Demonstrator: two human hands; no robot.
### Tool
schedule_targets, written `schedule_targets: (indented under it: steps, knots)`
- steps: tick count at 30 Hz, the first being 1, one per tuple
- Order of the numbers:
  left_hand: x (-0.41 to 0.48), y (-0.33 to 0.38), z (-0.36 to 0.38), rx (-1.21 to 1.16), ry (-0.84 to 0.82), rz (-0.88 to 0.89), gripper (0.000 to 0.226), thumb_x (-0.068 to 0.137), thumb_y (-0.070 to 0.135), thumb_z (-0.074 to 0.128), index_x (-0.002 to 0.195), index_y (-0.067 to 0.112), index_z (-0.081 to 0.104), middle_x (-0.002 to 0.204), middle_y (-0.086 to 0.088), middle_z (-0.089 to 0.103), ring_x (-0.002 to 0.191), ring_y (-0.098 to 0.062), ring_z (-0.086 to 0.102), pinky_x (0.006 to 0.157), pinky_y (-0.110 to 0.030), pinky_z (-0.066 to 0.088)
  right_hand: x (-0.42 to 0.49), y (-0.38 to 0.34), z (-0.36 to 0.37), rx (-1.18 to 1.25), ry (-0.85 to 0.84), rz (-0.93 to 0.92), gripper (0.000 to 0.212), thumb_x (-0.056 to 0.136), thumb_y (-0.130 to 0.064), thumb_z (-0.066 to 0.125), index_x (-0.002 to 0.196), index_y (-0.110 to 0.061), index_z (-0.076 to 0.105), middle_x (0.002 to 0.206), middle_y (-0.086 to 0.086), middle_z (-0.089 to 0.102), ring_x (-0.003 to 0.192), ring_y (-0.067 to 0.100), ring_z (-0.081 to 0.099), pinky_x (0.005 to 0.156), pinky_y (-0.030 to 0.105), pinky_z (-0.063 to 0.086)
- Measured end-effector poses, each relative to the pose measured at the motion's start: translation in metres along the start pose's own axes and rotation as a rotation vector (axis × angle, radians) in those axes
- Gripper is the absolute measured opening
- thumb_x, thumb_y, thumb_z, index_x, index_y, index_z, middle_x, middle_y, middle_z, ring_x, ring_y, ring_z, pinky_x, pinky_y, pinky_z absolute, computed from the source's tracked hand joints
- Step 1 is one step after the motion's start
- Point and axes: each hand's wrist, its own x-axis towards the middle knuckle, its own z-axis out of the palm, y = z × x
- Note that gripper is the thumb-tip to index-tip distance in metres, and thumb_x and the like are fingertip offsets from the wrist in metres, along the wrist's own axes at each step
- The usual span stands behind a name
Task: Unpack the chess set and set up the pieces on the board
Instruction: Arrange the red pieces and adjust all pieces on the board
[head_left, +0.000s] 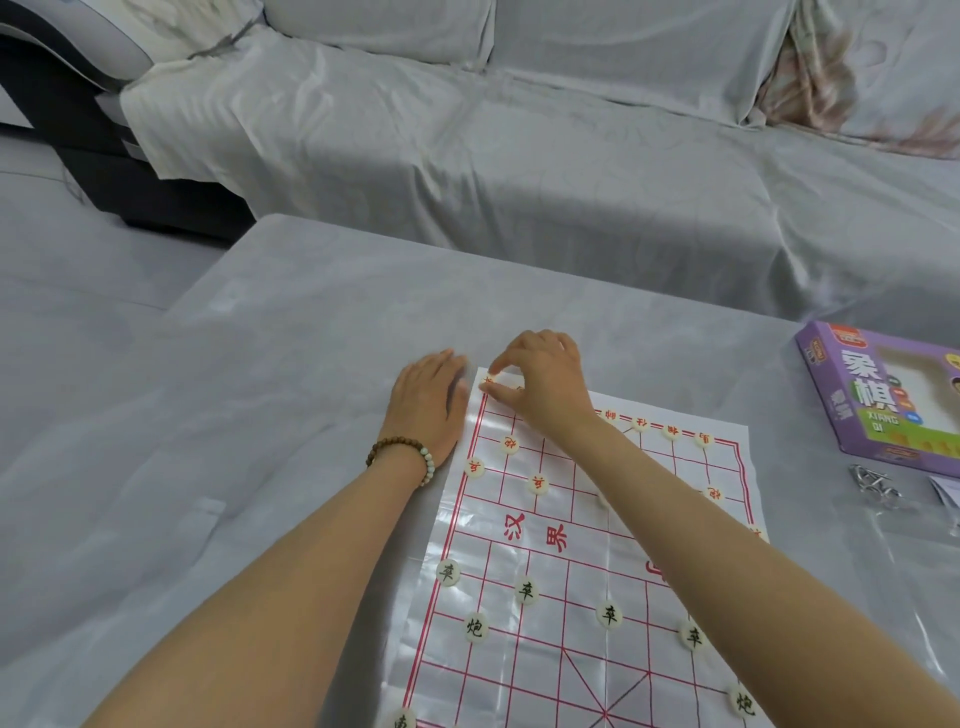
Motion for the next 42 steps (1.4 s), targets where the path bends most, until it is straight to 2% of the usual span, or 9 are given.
schedule_targets:
  steps: [4, 7, 10, 13, 19, 30, 37, 40, 42]
  knots:
    - [0.002, -0.004, 0.001, -0.002, 0.012, -0.033, 0.045, 0.099, 0.032, 0.029, 0.142, 0.018, 0.034, 0.15, 0.0, 0.031, 0.14, -0.015, 0.021, 0.117, -0.034, 0.01, 0.004, 0.007, 0.009, 0.013, -0.086, -0.018, 0.035, 0.08, -0.054, 0.063, 0.104, -0.029, 0.066, 0.115, -0.006, 0.058, 0.113, 0.015, 0.046, 0.11, 0.035, 0.02]
    - [0.003, -0.003, 0.0, 0.042, -0.014, -0.062, 0.046, 0.099, 0.036, 0.027, 0.142, 0.02, 0.032, 0.152, 0.001, 0.026, 0.142, -0.016, 0.015, 0.118, -0.036, 0.003, 0.003, 0.014, 0.006, 0.061, -0.14, -0.062, 0.034, 0.083, -0.046, 0.064, 0.114, -0.033, 0.063, 0.118, -0.007, 0.058, 0.115, 0.015, 0.046, 0.108, 0.034, 0.02]
    - [0.003, -0.001, 0.0, 0.112, -0.037, -0.101, 0.048, 0.099, 0.041, 0.025, 0.143, 0.024, 0.029, 0.154, 0.004, 0.02, 0.143, -0.016, 0.008, 0.115, -0.041, -0.006, 0.005, 0.016, 0.006, 0.087, -0.164, -0.066, 0.026, 0.084, -0.04, 0.064, 0.109, -0.031, 0.067, 0.116, -0.006, 0.06, 0.109, 0.015, 0.05, 0.105, 0.033, 0.025]
    - [0.002, 0.0, -0.001, 0.157, -0.058, -0.125, 0.05, 0.097, 0.047, 0.025, 0.144, 0.027, 0.027, 0.155, 0.006, 0.017, 0.144, -0.016, 0.005, 0.114, -0.045, -0.009, 0.008, 0.016, 0.009, 0.068, -0.116, -0.02, 0.024, 0.082, -0.044, 0.066, 0.101, -0.029, 0.067, 0.11, -0.006, 0.062, 0.105, 0.014, 0.053, 0.107, 0.035, 0.026]
    - [0.002, 0.001, -0.002, 0.178, -0.064, -0.122, 0.054, 0.095, 0.051, 0.027, 0.144, 0.029, 0.026, 0.155, 0.007, 0.016, 0.144, -0.016, 0.005, 0.113, -0.047, -0.009, 0.008, 0.021, 0.006, 0.112, -0.179, -0.026, 0.026, 0.083, -0.038, 0.066, 0.108, -0.03, 0.066, 0.116, -0.008, 0.06, 0.11, 0.013, 0.051, 0.107, 0.035, 0.026]
    - [0.003, 0.001, -0.001, 0.196, -0.058, -0.139, 0.055, 0.095, 0.053, 0.029, 0.144, 0.029, 0.026, 0.154, 0.007, 0.017, 0.144, -0.016, 0.006, 0.112, -0.052, -0.009, 0.007, 0.022, 0.015, 0.142, -0.083, 0.022, 0.023, 0.081, -0.041, 0.068, 0.1, -0.028, 0.07, 0.107, -0.008, 0.064, 0.1, 0.01, 0.054, 0.099, 0.029, 0.028]
    - [0.002, 0.001, -0.003, 0.183, -0.069, -0.133, 0.055, 0.095, 0.053, 0.028, 0.144, 0.029, 0.026, 0.155, 0.007, 0.017, 0.144, -0.016, 0.005, 0.113, -0.052, -0.009, -0.003, 0.024, -0.001, 0.179, -0.036, 0.059, 0.027, 0.083, -0.041, 0.066, 0.106, -0.027, 0.067, 0.115, -0.009, 0.062, 0.108, 0.01, 0.052, 0.103, 0.03, 0.026]
    - [0.001, 0.002, -0.004, 0.182, -0.086, -0.134, 0.056, 0.094, 0.053, 0.027, 0.144, 0.028, 0.025, 0.155, 0.006, 0.016, 0.144, -0.017, 0.004, 0.112, -0.052, -0.009, -0.028, 0.039, -0.025, 0.204, 0.056, 0.125, 0.023, 0.082, -0.039, 0.068, 0.102, -0.028, 0.067, 0.109, -0.01, 0.063, 0.095, 0.005, 0.052, 0.1, 0.032, 0.034]
    - [0.002, 0.004, -0.005, 0.189, -0.097, -0.128, 0.056, 0.094, 0.054, 0.026, 0.144, 0.028, 0.025, 0.155, 0.005, 0.015, 0.144, -0.018, 0.004, 0.113, -0.052, -0.008, -0.047, 0.048, -0.035, 0.142, 0.021, 0.168, 0.022, 0.082, -0.04, 0.068, 0.1, -0.028, 0.068, 0.106, -0.01, 0.064, 0.091, 0.006, 0.054, 0.096, 0.032, 0.037]
